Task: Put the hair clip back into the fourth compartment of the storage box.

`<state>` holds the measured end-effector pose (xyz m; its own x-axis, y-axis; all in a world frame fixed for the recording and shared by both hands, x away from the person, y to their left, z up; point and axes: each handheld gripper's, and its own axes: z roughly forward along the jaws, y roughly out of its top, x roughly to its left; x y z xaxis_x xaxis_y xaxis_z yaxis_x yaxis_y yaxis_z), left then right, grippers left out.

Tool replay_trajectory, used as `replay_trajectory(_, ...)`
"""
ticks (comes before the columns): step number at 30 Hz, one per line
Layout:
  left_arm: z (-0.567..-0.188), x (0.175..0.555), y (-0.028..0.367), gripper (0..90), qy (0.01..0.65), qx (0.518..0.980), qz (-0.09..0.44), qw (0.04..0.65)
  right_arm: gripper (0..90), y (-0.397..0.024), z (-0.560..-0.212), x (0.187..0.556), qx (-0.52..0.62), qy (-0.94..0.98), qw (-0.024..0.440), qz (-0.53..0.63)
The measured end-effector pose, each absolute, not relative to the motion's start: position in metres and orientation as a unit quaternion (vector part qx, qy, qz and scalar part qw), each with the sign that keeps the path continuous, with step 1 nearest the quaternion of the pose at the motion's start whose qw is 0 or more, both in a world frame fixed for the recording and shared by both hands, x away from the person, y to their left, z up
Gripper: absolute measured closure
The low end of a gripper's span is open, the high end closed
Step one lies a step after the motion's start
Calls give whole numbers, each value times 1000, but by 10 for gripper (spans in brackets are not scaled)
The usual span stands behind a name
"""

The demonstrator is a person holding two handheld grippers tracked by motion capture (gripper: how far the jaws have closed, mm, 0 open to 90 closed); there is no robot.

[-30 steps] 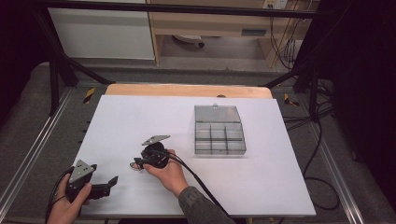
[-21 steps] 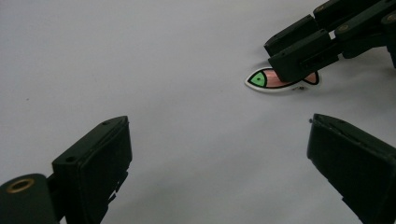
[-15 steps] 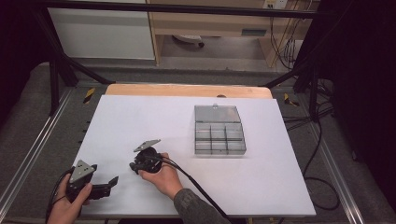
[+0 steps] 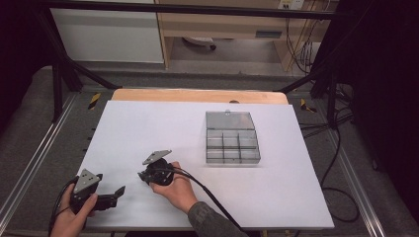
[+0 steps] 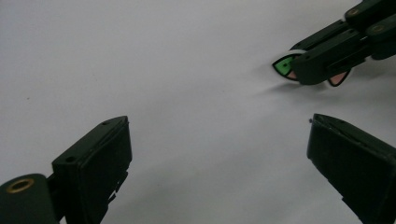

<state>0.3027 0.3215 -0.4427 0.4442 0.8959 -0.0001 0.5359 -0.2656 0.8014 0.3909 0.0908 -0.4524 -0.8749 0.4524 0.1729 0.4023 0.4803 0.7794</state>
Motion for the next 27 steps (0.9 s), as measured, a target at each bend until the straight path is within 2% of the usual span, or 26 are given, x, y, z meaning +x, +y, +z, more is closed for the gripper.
replay_trajectory(9, -442, 302, 326, 65, 477, 752, 245, 384, 844, 65, -444, 387, 234, 853, 29, 465)
replay_trajectory(12, -442, 303, 328, 64, 491, 734, 232, 408, 844, 55, -439, 383, 224, 852, 33, 471)
replay_trajectory(16, -443, 303, 331, 67, 501, 726, 237, 407, 844, 42, -437, 376, 221, 841, 31, 493)
replay_trajectory(20, -444, 303, 330, 67, 500, 730, 238, 401, 844, 35, -441, 374, 212, 847, 44, 485)
replay_trajectory(27, -443, 303, 329, 67, 494, 734, 236, 403, 844, 29, -446, 374, 236, 837, 37, 492)
